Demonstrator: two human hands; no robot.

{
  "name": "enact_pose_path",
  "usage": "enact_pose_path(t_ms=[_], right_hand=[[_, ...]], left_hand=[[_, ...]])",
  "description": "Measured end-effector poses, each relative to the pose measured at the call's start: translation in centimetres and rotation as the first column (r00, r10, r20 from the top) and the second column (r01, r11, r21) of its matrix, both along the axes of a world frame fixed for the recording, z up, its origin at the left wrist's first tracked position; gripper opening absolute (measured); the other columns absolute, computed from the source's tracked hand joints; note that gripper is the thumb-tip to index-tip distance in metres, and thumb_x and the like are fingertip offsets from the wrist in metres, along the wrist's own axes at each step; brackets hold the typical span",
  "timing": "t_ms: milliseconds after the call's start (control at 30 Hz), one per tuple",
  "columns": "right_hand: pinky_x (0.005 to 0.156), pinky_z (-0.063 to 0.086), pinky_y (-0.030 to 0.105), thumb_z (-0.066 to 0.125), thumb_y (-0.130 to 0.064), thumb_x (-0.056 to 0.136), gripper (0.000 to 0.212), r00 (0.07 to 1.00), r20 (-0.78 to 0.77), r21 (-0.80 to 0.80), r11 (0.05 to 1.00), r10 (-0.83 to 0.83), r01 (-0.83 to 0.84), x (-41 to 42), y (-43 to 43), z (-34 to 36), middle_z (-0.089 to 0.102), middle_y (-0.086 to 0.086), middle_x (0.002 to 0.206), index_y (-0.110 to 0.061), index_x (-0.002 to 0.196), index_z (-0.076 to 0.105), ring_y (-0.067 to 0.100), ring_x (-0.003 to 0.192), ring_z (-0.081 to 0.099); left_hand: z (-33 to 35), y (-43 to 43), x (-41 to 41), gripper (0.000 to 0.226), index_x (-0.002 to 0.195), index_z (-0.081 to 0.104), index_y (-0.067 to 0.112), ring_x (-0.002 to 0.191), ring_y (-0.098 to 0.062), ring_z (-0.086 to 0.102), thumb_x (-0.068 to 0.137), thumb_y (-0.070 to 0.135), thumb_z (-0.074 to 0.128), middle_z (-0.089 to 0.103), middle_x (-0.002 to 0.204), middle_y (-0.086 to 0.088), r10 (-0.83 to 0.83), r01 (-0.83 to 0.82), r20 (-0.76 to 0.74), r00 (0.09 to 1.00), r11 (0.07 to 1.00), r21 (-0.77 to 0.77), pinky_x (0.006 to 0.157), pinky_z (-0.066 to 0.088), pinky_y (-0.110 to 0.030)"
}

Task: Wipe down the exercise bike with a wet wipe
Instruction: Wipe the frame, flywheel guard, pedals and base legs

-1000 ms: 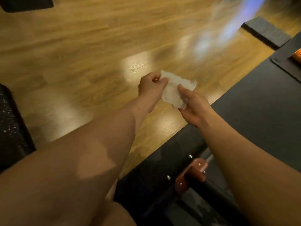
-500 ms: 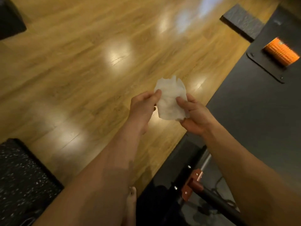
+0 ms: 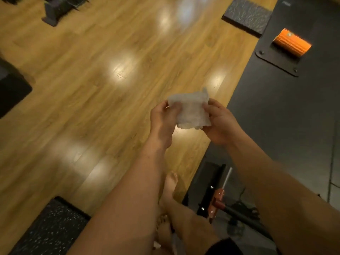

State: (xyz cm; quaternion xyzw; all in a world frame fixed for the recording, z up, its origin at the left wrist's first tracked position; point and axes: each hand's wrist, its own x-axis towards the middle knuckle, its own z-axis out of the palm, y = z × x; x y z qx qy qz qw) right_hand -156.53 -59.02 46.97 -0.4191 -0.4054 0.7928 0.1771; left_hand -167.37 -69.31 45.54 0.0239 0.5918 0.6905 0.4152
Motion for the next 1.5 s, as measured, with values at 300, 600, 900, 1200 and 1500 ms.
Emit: enact_pose_path(t_ms=[300,600,900,1200,1500], right_hand=[[0.072,0.058,0.043,0.06,-0.005,0.092,0.021,0.944,0.128,-0.001,0.952,-0.304,0.307,-3.2,11.2,6.6,0.068,0.012,0.109,-0.017,0.109,0.061,0.028,0.09,0.067],[0.068,0.059,0.037,0.057,0.0,0.093,0.022,0.671,0.209,0.156,0.702,-0.711,0.695,3.0,15.3,10.3,0.066,0.009,0.108,-0.016,0.107,0.066,0.023,0.088,0.067],[0.062,0.054,0.021,0.055,-0.007,0.097,0.027,0.041,0.338,0.271,0.139,-0.94,0.953,6.8,6.8,9.5,0.061,-0.004,0.109,-0.024,0.114,0.066,0.011,0.094,0.061],[0.065,0.05,0.012,0.058,-0.012,0.096,0.027,-0.423,0.402,0.293,-0.324,-0.812,0.9,7.7,-3.3,4.7,0.06,-0.004,0.109,-0.024,0.118,0.067,0.007,0.091,0.058],[0.064,0.041,-0.001,0.057,-0.017,0.096,0.025,-0.679,0.498,0.305,-0.624,-0.539,0.719,5.8,-3.8,0.0,0.063,-0.005,0.123,-0.028,0.116,0.067,0.008,0.101,0.057]], left_hand=[[8.4,13.2,-5.3,0.031,0.117,0.052,0.021,0.106,-0.036,0.066,0.095,-0.001,0.049,0.068,0.114,-0.017,-0.343,0.312,-0.198,0.918,0.934,-0.174,0.089,0.055,-0.05],[12.5,27.7,-1.2,0.053,0.133,0.05,0.037,0.098,-0.008,0.065,0.095,0.0,0.05,0.063,0.113,0.007,-0.816,0.847,-0.478,0.325,0.476,-0.238,0.068,0.055,-0.017],[10.8,30.4,8.0,0.032,0.124,0.061,0.022,0.114,-0.026,0.058,0.095,0.01,0.058,0.057,0.129,-0.006,-0.747,0.848,-0.438,-0.5,-0.318,-0.424,0.092,0.056,-0.049],[6.8,23.7,17.8,0.046,0.132,0.053,0.026,0.121,-0.021,0.052,0.093,0.004,0.061,0.051,0.136,-0.002,-0.207,0.462,-0.441,-0.873,-0.641,-0.613,0.1,0.052,-0.037],[3.8,21.8,22.8,0.049,0.136,0.049,0.027,0.112,-0.01,0.047,0.094,0.003,0.056,0.046,0.13,0.007,0.29,0.079,-0.38,-0.879,-0.695,-0.715,0.088,0.04,-0.01]])
